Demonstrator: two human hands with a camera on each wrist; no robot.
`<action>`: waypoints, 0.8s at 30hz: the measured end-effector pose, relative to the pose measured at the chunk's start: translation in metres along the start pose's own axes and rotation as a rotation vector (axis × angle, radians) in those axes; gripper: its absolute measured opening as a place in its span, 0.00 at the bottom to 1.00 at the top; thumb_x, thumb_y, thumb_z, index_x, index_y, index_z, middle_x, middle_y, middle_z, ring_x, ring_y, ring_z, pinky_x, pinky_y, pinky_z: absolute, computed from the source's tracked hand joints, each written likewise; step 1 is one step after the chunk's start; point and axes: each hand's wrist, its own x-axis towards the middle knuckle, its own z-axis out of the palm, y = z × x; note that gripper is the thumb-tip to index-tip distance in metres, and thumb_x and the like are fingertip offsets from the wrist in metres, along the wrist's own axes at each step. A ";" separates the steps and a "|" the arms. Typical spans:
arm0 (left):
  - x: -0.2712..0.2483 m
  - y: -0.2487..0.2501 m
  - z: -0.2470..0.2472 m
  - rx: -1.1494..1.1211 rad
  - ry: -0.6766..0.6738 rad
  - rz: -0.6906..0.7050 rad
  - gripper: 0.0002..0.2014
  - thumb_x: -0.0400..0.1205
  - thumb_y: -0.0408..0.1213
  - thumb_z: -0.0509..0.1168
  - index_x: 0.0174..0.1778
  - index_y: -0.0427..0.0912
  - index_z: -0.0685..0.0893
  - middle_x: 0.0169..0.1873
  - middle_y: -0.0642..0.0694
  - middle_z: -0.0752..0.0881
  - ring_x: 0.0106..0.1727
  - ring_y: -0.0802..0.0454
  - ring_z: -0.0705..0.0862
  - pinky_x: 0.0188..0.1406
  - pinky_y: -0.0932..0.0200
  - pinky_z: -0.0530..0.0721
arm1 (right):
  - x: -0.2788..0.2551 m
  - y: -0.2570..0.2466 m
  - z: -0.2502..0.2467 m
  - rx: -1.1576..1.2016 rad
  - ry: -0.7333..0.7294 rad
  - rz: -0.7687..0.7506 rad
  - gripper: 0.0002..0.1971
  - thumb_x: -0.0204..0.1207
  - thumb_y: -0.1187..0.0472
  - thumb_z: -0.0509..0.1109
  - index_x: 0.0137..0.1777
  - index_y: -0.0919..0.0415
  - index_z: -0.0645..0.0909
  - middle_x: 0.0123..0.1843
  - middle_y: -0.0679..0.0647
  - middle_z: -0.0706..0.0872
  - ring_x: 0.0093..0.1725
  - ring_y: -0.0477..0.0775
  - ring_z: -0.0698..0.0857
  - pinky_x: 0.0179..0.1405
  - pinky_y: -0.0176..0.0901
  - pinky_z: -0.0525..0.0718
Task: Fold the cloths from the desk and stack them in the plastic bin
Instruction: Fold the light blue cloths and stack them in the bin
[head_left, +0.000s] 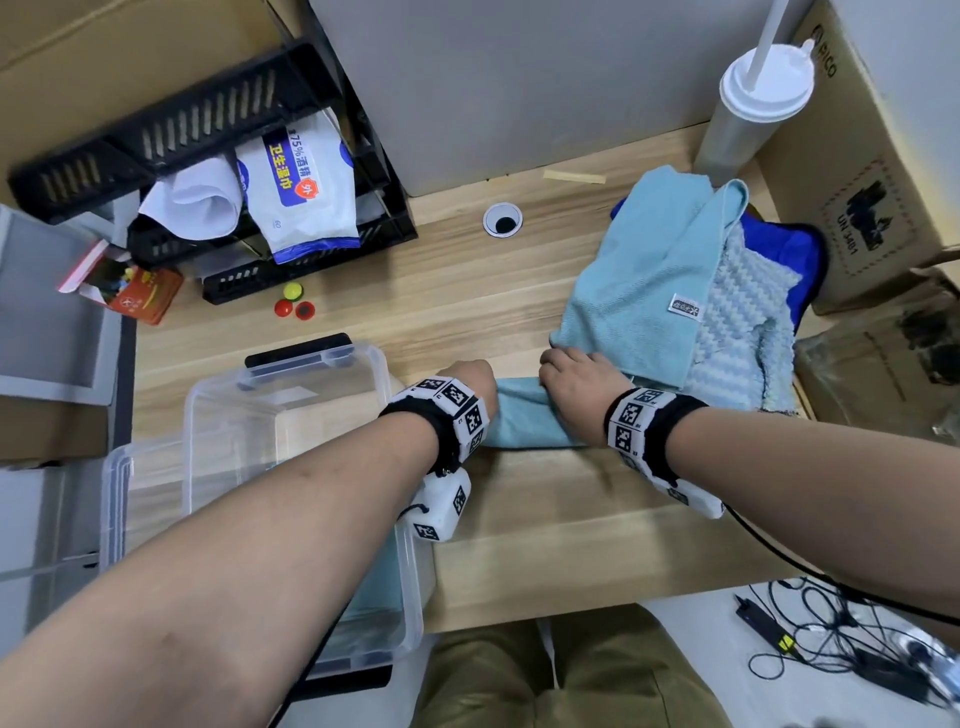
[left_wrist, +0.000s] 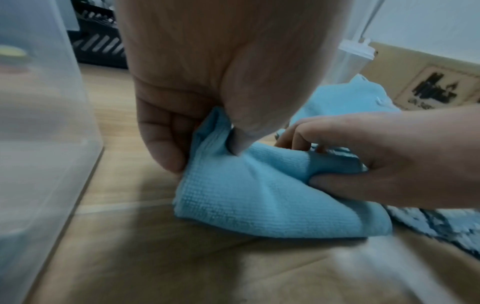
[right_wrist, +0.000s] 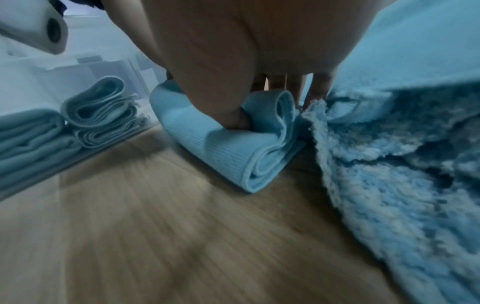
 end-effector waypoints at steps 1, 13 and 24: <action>0.001 0.000 -0.001 -0.011 -0.005 -0.007 0.09 0.82 0.34 0.60 0.54 0.39 0.84 0.50 0.40 0.87 0.46 0.41 0.86 0.38 0.54 0.80 | 0.001 -0.001 -0.002 0.019 -0.016 0.020 0.16 0.74 0.63 0.63 0.62 0.60 0.74 0.63 0.56 0.78 0.64 0.60 0.78 0.56 0.54 0.77; 0.000 0.005 0.001 0.140 0.034 0.250 0.24 0.74 0.30 0.64 0.67 0.45 0.73 0.63 0.40 0.73 0.63 0.39 0.74 0.60 0.41 0.81 | 0.006 -0.008 -0.021 -0.045 -0.342 0.041 0.14 0.67 0.45 0.68 0.47 0.52 0.79 0.52 0.54 0.82 0.56 0.59 0.79 0.51 0.48 0.74; -0.023 0.019 -0.016 0.266 -0.193 0.262 0.13 0.81 0.33 0.60 0.59 0.37 0.84 0.49 0.41 0.84 0.46 0.45 0.80 0.44 0.56 0.77 | -0.011 0.001 -0.060 0.504 -0.490 0.141 0.12 0.65 0.54 0.74 0.44 0.60 0.82 0.38 0.54 0.86 0.41 0.57 0.86 0.40 0.48 0.85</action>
